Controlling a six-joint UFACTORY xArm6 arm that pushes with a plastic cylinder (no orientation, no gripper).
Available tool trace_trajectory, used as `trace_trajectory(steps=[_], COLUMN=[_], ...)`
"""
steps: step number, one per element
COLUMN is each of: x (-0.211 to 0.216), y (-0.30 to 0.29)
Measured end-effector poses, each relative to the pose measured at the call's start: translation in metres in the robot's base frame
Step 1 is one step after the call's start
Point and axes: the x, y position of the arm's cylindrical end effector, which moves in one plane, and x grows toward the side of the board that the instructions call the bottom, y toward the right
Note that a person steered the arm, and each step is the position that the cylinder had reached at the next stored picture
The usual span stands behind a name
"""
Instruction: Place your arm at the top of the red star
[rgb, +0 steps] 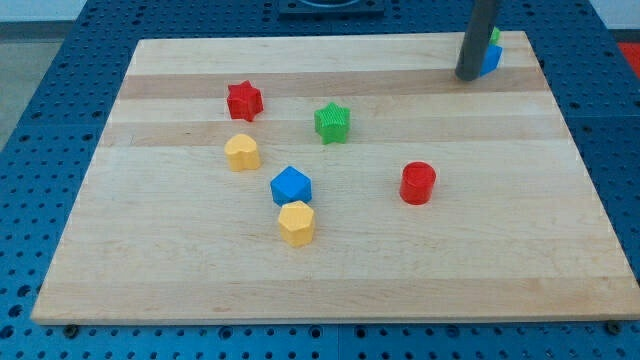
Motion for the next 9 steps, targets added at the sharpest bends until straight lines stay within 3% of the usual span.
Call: trace_trajectory(steps=[2, 3, 5, 7, 9], x=[0.025, 0.033, 0.032, -0.006, -0.027], y=[-0.025, -0.07, -0.089, -0.139, -0.251])
